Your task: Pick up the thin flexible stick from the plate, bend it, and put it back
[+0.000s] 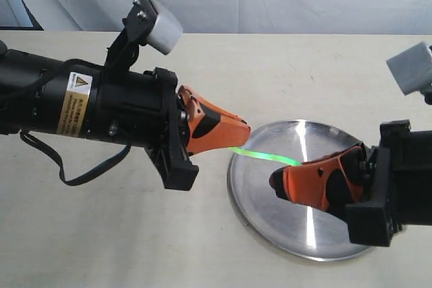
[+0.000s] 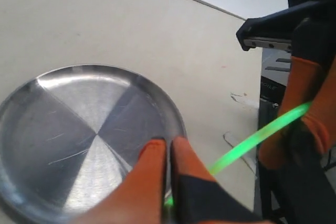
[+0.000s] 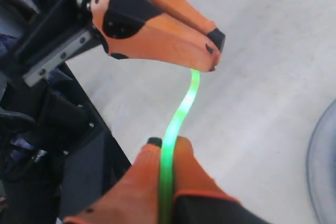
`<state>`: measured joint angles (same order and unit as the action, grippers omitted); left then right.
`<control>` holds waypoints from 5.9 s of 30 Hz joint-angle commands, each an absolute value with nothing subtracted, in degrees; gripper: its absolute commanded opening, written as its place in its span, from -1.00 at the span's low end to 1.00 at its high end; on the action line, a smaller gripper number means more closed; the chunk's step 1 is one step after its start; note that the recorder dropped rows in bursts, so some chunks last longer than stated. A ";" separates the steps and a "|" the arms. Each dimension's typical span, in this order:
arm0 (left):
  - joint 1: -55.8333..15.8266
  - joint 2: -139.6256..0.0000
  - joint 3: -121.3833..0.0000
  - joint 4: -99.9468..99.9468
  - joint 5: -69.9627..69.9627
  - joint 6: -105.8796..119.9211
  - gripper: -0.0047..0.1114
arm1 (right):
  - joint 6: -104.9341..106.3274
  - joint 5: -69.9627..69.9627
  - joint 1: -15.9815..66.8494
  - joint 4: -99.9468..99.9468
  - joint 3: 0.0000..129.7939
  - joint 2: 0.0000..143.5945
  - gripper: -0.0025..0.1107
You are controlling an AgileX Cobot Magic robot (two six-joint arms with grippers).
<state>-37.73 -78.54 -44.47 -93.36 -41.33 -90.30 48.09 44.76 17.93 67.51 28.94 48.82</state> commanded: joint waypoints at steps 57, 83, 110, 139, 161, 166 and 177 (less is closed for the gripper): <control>-37.79 -78.70 -44.15 -80.11 -38.82 -79.81 -0.92 | 56.82 56.84 17.72 81.60 29.55 52.56 -0.97; -37.79 -78.70 -44.15 -64.91 -59.57 -73.76 -0.92 | 39.88 50.06 17.72 55.81 29.47 50.63 -0.97; -37.79 -67.10 -44.15 -69.08 -63.05 -76.02 -0.70 | 12.88 33.18 17.72 18.25 29.47 61.52 -0.97; -37.79 -45.38 -44.15 -95.91 -22.97 -79.85 -0.92 | 11.80 33.59 17.72 24.44 29.47 47.51 -0.95; -37.79 -45.38 -44.15 -96.79 -23.06 -79.75 -0.92 | 14.11 15.45 13.74 17.80 18.76 23.92 -0.95; -37.79 -45.38 -44.15 -96.90 -23.06 -79.75 -0.92 | 14.21 5.58 8.88 16.85 6.99 12.87 -0.95; -37.79 -45.38 -44.15 -96.90 -23.06 -79.75 -0.92 | 14.43 19.64 7.44 19.26 0.00 0.00 -0.95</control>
<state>-37.60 -45.66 -43.99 -97.30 -23.29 -79.45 13.92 14.59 7.68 18.27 0.43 0.49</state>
